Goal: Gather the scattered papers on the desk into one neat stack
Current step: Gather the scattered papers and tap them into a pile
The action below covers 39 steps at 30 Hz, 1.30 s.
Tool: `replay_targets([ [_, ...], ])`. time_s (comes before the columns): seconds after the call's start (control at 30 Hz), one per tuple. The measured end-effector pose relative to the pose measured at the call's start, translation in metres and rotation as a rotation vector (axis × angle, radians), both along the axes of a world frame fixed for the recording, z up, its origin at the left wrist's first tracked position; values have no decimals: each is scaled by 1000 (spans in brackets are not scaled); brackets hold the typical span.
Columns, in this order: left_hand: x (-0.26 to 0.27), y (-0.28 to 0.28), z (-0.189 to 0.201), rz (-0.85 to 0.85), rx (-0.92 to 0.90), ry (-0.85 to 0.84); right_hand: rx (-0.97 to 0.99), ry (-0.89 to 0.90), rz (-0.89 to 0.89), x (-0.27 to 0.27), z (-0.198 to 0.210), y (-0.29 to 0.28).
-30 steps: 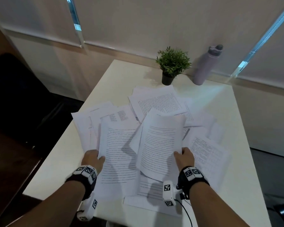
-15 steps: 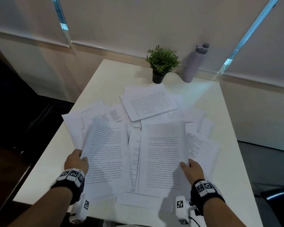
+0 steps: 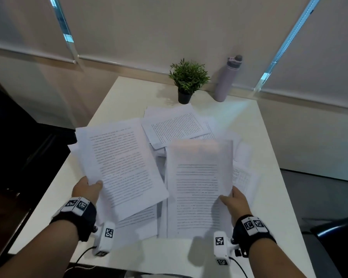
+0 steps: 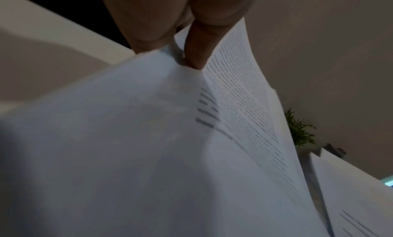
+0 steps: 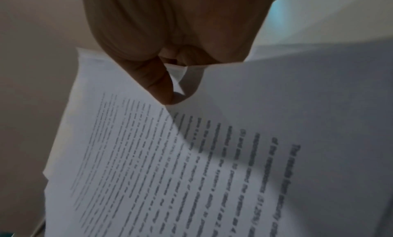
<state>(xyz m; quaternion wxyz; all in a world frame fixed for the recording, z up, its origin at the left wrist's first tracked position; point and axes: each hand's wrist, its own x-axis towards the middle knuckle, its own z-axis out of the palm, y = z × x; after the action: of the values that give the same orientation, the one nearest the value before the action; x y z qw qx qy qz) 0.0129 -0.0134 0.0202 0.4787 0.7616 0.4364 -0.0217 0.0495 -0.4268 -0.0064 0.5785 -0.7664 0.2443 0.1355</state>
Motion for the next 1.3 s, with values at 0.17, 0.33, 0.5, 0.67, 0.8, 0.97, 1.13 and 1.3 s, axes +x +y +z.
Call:
replay_targets([
  [0.17, 26, -19, -8, -124, -40, 166, -205, -27, -159, 11, 1, -35],
  [0.33, 34, -33, -11, -244, 5, 262, -380, 82, -254, 17, -8, -55],
  [0.5, 32, -37, -10, -122, 108, 204, -403, 98, -256, 14, -16, -49],
  [0.67, 14, -37, -1, 78, 77, -17, -411, -84, -265, 9, -7, -43],
  [0.8, -2, -25, 2, -22, 206, 21, -263, -196, -219, 7, 10, -35],
  [0.97, -14, -9, 6, -104, 422, -41, -276, -312, -45, 9, 17, -27],
  [1.13, -17, -2, 29, -29, 331, -142, 7, -390, -97, 18, 51, -12],
  [1.3, -11, -23, 36, -128, 134, -204, 218, -313, -1, 31, 63, 20],
])
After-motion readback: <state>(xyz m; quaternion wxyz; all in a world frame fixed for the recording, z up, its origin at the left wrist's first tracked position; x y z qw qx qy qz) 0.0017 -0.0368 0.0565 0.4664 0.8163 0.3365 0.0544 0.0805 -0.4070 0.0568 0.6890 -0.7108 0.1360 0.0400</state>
